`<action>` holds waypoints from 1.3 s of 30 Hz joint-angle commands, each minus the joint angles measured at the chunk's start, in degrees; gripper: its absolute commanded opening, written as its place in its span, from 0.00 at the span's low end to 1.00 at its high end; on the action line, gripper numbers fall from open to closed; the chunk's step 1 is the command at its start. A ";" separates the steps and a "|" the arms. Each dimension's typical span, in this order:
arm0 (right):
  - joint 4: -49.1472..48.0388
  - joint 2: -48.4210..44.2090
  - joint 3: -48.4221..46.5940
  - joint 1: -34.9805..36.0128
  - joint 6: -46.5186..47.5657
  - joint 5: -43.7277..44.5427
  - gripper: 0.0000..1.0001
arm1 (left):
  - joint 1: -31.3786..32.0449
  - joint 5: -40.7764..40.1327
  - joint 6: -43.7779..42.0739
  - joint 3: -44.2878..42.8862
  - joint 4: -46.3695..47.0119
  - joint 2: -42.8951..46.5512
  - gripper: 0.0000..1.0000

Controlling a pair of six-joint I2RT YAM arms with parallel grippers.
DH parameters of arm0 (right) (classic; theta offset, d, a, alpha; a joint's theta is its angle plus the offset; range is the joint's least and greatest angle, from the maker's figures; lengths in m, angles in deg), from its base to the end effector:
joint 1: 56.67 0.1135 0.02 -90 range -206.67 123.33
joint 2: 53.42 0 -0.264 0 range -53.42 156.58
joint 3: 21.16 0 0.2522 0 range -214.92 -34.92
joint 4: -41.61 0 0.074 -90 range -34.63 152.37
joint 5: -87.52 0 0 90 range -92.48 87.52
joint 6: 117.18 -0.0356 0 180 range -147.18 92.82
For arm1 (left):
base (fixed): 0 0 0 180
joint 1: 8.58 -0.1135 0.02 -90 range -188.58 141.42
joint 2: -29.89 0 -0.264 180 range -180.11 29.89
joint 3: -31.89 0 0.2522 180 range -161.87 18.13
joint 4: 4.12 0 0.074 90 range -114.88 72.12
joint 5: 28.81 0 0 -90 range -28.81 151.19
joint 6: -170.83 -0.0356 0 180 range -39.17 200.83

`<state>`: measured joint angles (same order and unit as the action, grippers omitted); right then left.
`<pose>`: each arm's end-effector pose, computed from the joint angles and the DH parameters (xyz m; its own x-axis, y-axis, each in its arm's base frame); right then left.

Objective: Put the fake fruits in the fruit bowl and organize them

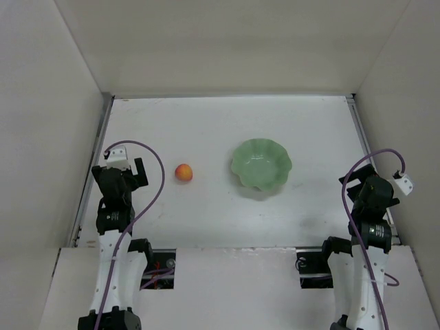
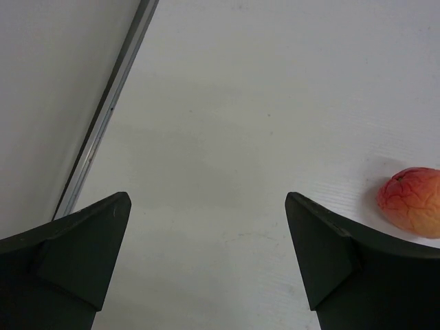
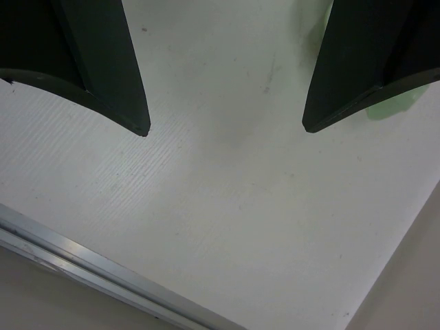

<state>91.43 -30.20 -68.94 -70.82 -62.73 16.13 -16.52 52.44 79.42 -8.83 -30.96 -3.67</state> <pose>0.0983 -0.0365 0.2764 -0.0392 0.5781 -0.8150 0.6568 0.6296 0.4150 0.1508 0.0265 0.2541 -0.3403 -0.0229 -0.9400 -0.2701 0.9600 0.0744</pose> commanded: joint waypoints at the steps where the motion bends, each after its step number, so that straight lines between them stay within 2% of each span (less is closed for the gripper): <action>1: -0.46 -0.28 -0.43 0.66 0.13 1.08 1.00 | 0.60 1.80 -1.05 0.94 3.06 2.09 1.00; 5: -0.55 -0.11 -0.35 0.66 0.13 0.99 1.00 | 0.69 9.52 -8.50 1.21 5.52 1.58 1.00; 7: -0.55 -0.19 -0.34 1.10 0.13 0.99 1.00 | 1.65 14.88 -10.71 -2.37 3.60 -1.57 1.00; 11: -0.55 0.07 -0.34 2.41 0.13 1.08 1.00 | 4.55 22.54 -10.98 -16.25 -5.88 -16.41 1.00; 14: -0.63 0.16 -0.34 2.77 0.13 1.08 1.00 | 9.03 26.93 -15.27 -27.06 -18.00 -28.81 1.00; 17: -0.63 -0.11 -0.34 3.03 0.13 1.08 1.00 | 12.81 28.88 -16.35 -32.44 -23.39 -36.03 1.00; 29: -0.63 -0.02 -0.34 4.00 0.22 1.08 1.00 | 19.23 25.63 -12.04 -27.98 -13.82 -48.96 1.00; 35: -0.63 0.24 -0.34 4.17 0.22 1.08 1.00 | 20.90 20.80 -10.63 -27.79 -6.70 -55.64 1.00; 37: -0.55 0.16 -0.34 4.26 0.22 1.08 1.00 | 21.61 20.71 -10.80 -28.23 -5.82 -56.96 0.93; 39: -0.55 -0.11 -0.43 4.53 0.22 1.08 1.00 | 22.14 21.06 -10.98 -28.76 -6.34 -58.02 0.81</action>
<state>91.43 -30.13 -68.92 -67.22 -62.73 16.20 4.68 73.96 67.95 -36.46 -40.75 -61.70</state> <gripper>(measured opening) 0.999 0.852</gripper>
